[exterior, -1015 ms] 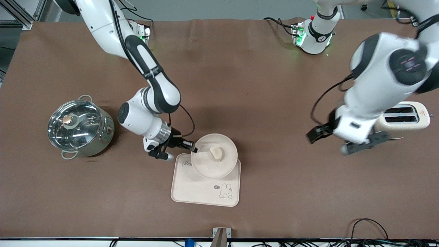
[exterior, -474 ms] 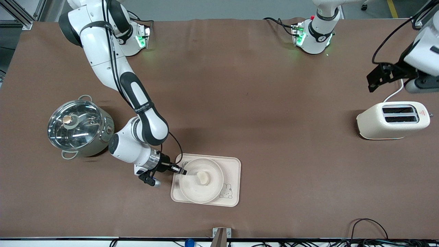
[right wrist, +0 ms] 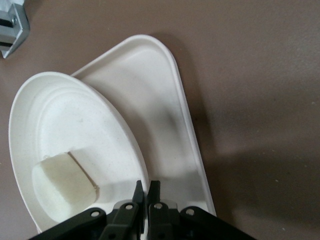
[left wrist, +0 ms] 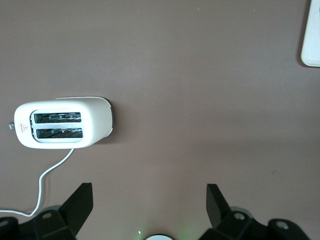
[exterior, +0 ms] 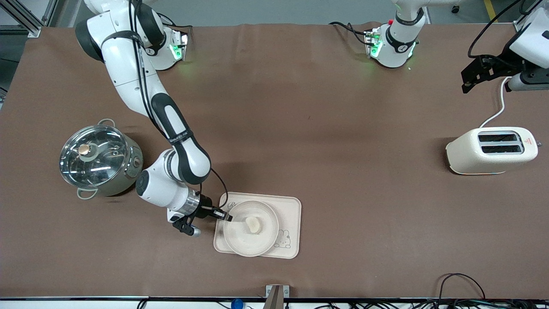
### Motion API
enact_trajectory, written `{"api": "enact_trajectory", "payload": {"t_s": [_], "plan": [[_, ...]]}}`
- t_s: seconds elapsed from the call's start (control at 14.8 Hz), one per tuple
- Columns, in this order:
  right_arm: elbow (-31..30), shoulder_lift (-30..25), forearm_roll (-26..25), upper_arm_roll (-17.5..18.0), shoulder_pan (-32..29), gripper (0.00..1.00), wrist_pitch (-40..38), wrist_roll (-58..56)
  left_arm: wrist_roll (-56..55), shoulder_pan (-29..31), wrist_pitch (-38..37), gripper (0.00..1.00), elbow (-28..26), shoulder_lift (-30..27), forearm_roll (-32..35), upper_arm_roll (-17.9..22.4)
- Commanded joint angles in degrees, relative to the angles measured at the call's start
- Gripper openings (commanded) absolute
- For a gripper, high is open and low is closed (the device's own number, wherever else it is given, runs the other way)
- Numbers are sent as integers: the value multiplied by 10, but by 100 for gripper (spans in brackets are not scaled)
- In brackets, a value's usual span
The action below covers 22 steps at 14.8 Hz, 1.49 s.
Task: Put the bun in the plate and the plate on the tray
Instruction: 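Hold the plate in place on the tray with the right gripper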
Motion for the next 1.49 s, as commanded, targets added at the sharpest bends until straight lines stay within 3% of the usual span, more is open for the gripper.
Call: {"api": "enact_trajectory", "payload": {"t_s": [0.0,0.74,0.81,0.88,0.95,1.22,1.42], "plan": [[13,6,-22,1,9,0,-5,25,9,-3,-5,100,-8,-6,-11,3],[10,7,-75,1,9,3,-4,25,11,0,-8,100,-7,-3,-28,4],[10,7,-75,1,8,19,-4,26,11,0,-8,100,-6,-3,-28,4],[10,6,-74,1,8,50,-4,26,11,0,-7,100,-6,-3,-28,4],[10,4,-72,1,7,61,-4,32,11,0,-8,100,-5,-3,-28,5],[13,-35,-67,5,7,78,-37,77,11,0,-7,100,-4,-3,-25,5],[12,-74,-66,8,5,100,-49,93,11,0,-8,100,2,-4,-24,5]]}}
